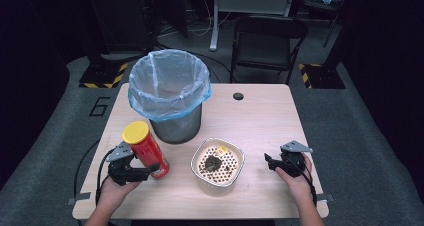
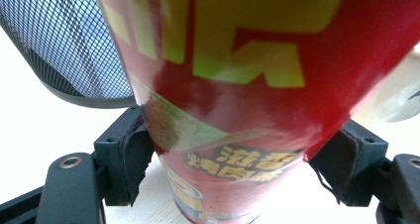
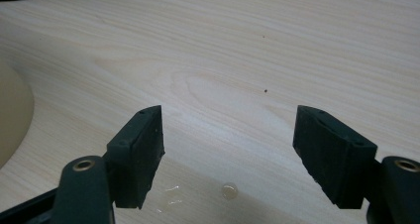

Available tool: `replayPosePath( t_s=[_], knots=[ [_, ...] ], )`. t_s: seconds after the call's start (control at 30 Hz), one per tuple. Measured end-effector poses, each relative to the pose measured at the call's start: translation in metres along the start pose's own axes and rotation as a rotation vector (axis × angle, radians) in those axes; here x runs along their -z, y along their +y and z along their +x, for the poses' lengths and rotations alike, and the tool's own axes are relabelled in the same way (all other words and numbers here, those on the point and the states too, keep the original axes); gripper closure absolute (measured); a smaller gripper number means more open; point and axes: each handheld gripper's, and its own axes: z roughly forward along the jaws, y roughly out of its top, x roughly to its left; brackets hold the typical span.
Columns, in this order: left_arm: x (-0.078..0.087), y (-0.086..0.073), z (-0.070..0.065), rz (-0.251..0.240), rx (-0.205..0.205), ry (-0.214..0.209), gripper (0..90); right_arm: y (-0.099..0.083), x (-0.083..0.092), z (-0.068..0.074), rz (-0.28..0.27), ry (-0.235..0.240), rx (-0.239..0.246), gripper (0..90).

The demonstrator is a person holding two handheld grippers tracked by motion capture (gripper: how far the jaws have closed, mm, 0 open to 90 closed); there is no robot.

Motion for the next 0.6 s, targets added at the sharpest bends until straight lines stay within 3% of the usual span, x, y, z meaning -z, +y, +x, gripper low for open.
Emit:
replayPosePath(
  t_s=[0.27,0.4,0.6],
  knots=[
    [0.0,0.013,-0.004,0.056,-0.026,0.0,23.1,-0.005,-0.002,-0.004,0.005,0.0,-0.031,27.3],
    [0.003,0.024,-0.009,0.052,-0.032,-0.001,23.1,-0.005,-0.002,-0.005,0.006,-0.003,-0.03,27.3],
    [0.014,0.05,-0.018,0.076,-0.072,0.0,23.1,-0.009,-0.004,-0.006,0.018,-0.009,-0.031,27.3]
  ],
)
